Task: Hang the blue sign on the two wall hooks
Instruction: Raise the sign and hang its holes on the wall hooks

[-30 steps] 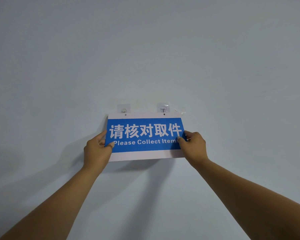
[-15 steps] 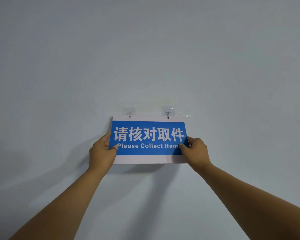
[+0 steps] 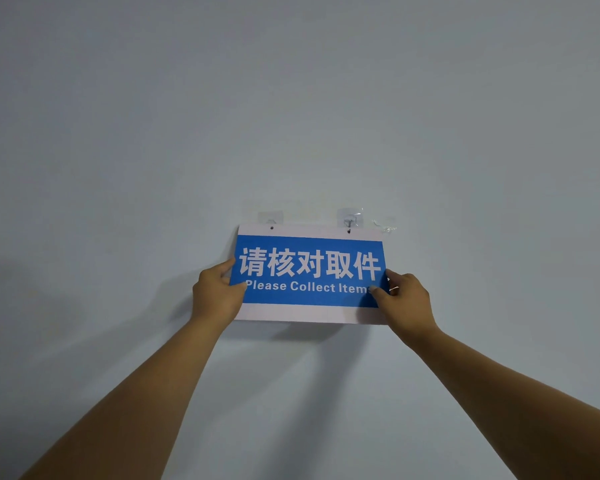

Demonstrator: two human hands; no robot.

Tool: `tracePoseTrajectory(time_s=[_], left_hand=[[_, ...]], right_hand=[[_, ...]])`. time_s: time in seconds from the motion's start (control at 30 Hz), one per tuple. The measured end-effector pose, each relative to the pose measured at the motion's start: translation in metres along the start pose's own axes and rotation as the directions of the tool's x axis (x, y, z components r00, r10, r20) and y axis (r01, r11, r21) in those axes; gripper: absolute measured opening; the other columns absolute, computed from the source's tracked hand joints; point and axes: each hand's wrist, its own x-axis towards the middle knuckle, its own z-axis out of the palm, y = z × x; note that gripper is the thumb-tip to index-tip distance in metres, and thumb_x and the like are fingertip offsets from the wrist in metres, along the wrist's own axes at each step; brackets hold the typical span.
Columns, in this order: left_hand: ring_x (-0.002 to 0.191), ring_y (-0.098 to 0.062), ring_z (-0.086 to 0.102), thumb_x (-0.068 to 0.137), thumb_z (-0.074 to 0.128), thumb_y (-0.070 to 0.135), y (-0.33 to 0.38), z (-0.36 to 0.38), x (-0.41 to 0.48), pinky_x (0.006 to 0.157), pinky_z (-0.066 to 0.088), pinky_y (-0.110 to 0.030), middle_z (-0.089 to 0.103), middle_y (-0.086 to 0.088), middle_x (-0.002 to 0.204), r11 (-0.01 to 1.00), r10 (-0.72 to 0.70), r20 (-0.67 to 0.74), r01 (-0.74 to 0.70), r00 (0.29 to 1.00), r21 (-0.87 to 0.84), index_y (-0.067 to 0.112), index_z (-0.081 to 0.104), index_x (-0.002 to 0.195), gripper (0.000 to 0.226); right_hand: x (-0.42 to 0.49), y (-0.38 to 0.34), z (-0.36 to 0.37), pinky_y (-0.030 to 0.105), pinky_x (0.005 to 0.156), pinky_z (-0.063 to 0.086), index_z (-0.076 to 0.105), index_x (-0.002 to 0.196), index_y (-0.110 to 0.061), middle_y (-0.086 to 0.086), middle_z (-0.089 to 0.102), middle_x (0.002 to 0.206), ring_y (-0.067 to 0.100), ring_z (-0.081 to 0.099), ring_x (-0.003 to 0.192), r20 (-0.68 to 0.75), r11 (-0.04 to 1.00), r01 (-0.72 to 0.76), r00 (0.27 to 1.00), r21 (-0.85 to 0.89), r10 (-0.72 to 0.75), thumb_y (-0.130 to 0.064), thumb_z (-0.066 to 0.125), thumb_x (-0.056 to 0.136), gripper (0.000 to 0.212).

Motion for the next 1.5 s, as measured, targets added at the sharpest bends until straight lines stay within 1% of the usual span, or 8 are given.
tracePoseTrajectory(time_s=[0.13,0.27,0.63,0.77,0.87,1.13,1.37,1.5], left_hand=[[0.066,-0.003,0.062,0.087,0.067,0.007,-0.003,0.001,-0.005,0.052,0.046,-0.017,0.071,-0.003,0.106,0.999,-0.019,-0.043,0.017,0.999,-0.043,0.022,0.056,0.135,0.051],[0.078,-0.017,0.064,0.085,0.068,0.006,-0.008,0.012,-0.006,0.056,0.047,-0.018,0.070,-0.006,0.118,0.997,-0.059,-0.037,0.057,0.998,-0.042,0.020,0.053,0.137,0.056],[0.087,-0.015,0.063,0.089,0.064,0.008,-0.028,0.021,-0.016,0.058,0.043,-0.011,0.070,-0.001,0.117,0.999,-0.035,-0.069,0.036,0.997,0.009,0.025,0.047,0.141,0.058],[0.102,-0.020,0.062,0.091,0.059,0.008,-0.035,0.032,-0.021,0.078,0.050,-0.027,0.063,0.006,0.122,0.999,0.000,-0.039,0.002,0.999,0.038,0.030,0.043,0.142,0.057],[0.108,-0.023,0.063,0.090,0.063,0.012,-0.034,0.039,-0.017,0.082,0.053,-0.035,0.064,0.003,0.124,0.998,-0.067,-0.021,0.066,0.998,-0.020,0.031,0.043,0.137,0.055],[0.100,-0.026,0.061,0.085,0.064,0.008,-0.019,0.039,0.008,0.078,0.050,-0.037,0.061,-0.007,0.126,0.957,-0.275,0.055,0.279,0.960,-0.074,0.014,0.040,0.137,0.058],[0.085,-0.022,0.057,0.084,0.065,0.010,-0.009,0.037,0.030,0.052,0.045,-0.027,0.057,-0.012,0.130,0.968,-0.248,-0.002,0.248,0.969,-0.030,0.009,0.035,0.142,0.066],[0.085,-0.022,0.064,0.083,0.066,0.010,-0.010,0.037,0.034,0.057,0.052,-0.030,0.060,-0.005,0.111,0.969,-0.242,0.020,0.243,0.970,-0.055,0.015,0.039,0.139,0.063]], right_hand=[[0.000,-0.004,-0.002,0.042,0.087,0.056,0.062,0.129,-0.015,0.003,0.054,0.109,0.026,0.062,0.101,0.005,0.999,0.044,0.999,-0.022,-0.044,-0.027,0.064,0.097,0.035],[0.001,-0.004,-0.010,0.044,0.089,0.057,0.062,0.127,-0.015,0.004,0.056,0.107,0.025,0.060,0.099,-0.025,0.998,0.058,0.998,-0.027,-0.059,-0.024,0.063,0.097,0.031],[-0.003,0.006,-0.006,0.043,0.088,0.058,0.059,0.131,-0.019,0.003,0.055,0.111,0.026,0.062,0.102,0.048,0.996,0.036,0.998,-0.083,-0.032,-0.026,0.062,0.097,0.035],[-0.002,0.007,-0.003,0.044,0.091,0.057,0.057,0.128,-0.021,0.007,0.059,0.117,0.024,0.060,0.103,0.110,0.992,0.018,0.994,-0.128,-0.004,-0.026,0.064,0.095,0.034],[0.003,0.006,0.001,0.048,0.093,0.058,0.056,0.128,-0.021,0.011,0.061,0.127,0.028,0.062,0.110,0.126,0.988,-0.015,0.991,-0.152,0.034,-0.027,0.065,0.092,0.037],[0.029,-0.005,0.011,0.037,0.080,0.051,0.050,0.139,-0.006,0.017,0.061,0.132,0.026,0.056,0.100,0.088,0.976,-0.183,0.977,-0.119,0.194,-0.017,0.061,0.093,0.049],[0.039,-0.018,0.013,0.045,0.085,0.057,0.040,0.148,-0.011,0.018,0.058,0.136,0.037,0.061,0.118,0.039,0.981,-0.166,0.985,-0.096,0.170,-0.020,0.061,0.091,0.062],[0.040,-0.019,0.016,0.045,0.085,0.059,0.044,0.143,-0.013,0.017,0.060,0.132,0.036,0.063,0.115,0.043,0.984,-0.163,0.985,-0.075,0.166,-0.019,0.062,0.091,0.055]])
